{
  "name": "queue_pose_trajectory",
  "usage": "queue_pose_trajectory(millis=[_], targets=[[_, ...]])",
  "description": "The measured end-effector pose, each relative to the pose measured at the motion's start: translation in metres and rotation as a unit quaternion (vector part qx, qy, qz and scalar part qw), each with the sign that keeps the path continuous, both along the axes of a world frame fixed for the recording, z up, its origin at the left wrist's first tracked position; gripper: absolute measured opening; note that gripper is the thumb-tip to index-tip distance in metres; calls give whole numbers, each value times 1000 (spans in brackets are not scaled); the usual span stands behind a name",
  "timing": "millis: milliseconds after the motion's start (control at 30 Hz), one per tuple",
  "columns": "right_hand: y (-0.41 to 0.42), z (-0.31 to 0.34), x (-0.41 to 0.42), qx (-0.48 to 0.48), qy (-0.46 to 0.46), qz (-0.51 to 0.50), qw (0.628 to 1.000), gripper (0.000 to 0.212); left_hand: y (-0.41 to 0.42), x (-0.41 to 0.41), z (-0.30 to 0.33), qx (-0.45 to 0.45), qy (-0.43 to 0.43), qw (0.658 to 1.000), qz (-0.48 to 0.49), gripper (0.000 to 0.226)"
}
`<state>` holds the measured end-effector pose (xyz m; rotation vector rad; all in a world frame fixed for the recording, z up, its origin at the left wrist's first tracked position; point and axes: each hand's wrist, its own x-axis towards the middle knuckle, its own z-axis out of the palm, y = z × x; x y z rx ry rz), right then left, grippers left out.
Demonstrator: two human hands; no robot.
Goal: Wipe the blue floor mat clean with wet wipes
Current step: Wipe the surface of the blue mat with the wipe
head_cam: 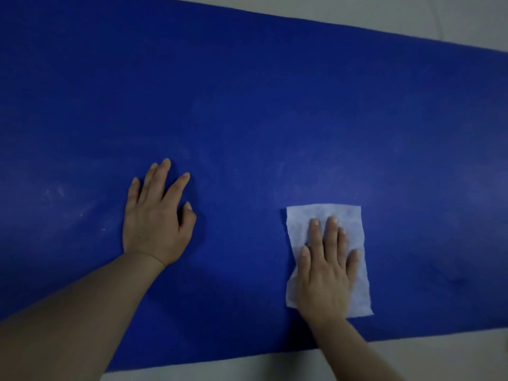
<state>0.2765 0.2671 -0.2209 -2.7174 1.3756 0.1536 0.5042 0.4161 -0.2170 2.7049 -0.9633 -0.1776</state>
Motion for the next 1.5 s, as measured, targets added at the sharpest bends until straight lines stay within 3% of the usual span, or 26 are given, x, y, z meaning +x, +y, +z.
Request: queue_pose_trajectory(millis=[67,233,333,533,700,833,1033,1100,1200,1367,1433,1500], targets=[[22,3,6,22,4,-3,1000,58,0,0,1,-4,0,1000,2,58],[96,16,47,73,-9,178,981,56,1,1,-1,-5,1,1000,-4,61],[85,15,42,80,2,229,970,55,2,2,-1,-3,3,1000,-5,59],[26,9,-10,28,15,93,995,56,1,0,1,-5,11,1000,-4,55],[29,7,-6,26,10,85,996,55,0,1,2,-16,14,1000,-4,57],[27,5,-10,37,-1,85,996,53,0,-1,1,-19,11,1000,2,45],[26,9,-5,54,-32,84,994,60,5,-32,24,-25,77,995,51,46],[26,17,-10,114,-54,84,988,70,24,-72,36,9,113,991,76,49],[20,35,-20,189,-65,96,975,78,52,-116,49,159,189,968,51,63],[25,39,-23,162,102,111,975,61,63,-101,62,198,271,942,-8,68],[48,37,-12,147,110,113,977,63,64,-94,66,215,267,939,-28,67],[79,35,7,151,98,170,969,61,66,-89,67,221,192,955,-56,57]])
